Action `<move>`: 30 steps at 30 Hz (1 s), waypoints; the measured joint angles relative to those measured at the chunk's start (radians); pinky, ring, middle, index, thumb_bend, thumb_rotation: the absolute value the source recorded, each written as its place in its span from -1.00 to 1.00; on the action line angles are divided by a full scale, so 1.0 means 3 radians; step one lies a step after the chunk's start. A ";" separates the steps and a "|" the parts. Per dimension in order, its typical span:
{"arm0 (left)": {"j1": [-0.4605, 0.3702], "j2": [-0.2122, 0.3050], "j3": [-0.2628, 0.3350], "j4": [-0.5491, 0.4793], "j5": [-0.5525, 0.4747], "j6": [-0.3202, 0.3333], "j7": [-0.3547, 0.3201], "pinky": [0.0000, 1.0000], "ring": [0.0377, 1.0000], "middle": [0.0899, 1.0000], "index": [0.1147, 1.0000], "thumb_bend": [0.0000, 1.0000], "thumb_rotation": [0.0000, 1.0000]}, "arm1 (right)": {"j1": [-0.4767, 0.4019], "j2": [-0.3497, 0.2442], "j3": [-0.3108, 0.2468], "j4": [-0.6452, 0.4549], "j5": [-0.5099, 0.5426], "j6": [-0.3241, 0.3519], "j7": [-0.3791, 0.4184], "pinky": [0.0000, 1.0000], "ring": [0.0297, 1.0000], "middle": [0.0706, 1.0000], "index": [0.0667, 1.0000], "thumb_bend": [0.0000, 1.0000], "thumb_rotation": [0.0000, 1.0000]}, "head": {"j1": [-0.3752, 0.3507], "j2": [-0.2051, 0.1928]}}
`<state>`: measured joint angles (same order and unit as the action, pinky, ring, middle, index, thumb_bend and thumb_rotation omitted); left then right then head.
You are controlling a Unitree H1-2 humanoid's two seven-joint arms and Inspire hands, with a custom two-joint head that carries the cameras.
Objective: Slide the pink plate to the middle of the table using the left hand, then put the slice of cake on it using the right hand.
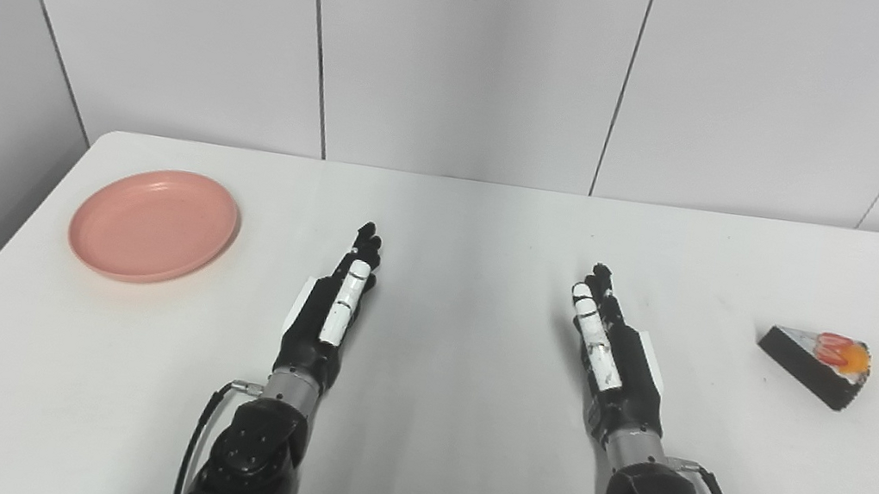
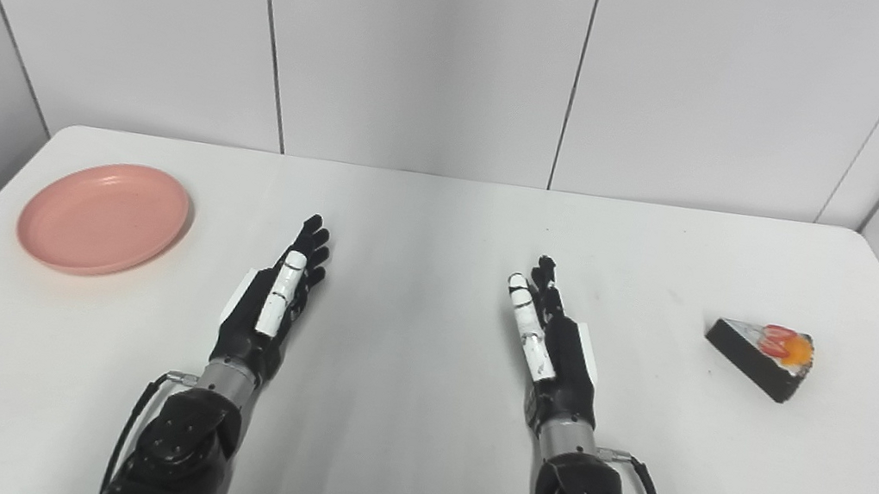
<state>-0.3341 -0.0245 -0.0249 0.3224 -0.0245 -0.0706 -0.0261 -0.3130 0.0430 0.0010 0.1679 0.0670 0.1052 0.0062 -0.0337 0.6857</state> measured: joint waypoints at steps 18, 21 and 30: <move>-0.0032 -0.0132 0.0181 0.0042 -0.0134 -0.0207 0.0064 1.00 1.00 1.00 1.00 0.30 1.00 | 0.0004 -0.0103 -0.0011 0.0000 0.0005 -0.0003 0.0058 1.00 1.00 1.00 1.00 0.04 0.70 | 0.0598 -0.0164; -0.0098 -0.0138 0.0242 0.0068 -0.0147 -0.0269 0.0124 1.00 1.00 1.00 1.00 0.30 1.00 | 0.0005 -0.0137 -0.0014 0.0006 0.0004 -0.0010 0.0075 1.00 1.00 1.00 1.00 0.06 0.71 | 0.0710 -0.0199; -0.0390 -0.0101 0.0539 0.0154 -0.0220 -0.0439 0.0360 0.95 0.97 0.96 0.95 0.36 1.00 | 0.0036 -0.0195 -0.0033 0.0031 0.0017 -0.0131 0.0129 1.00 1.00 1.00 1.00 -0.09 0.76 | 0.0946 -0.0302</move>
<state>-0.4512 -0.0547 0.1369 0.3686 -0.0905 -0.2023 0.0819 -0.3023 -0.0155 -0.0088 0.1772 0.0721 0.0658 0.0450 0.2500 0.5952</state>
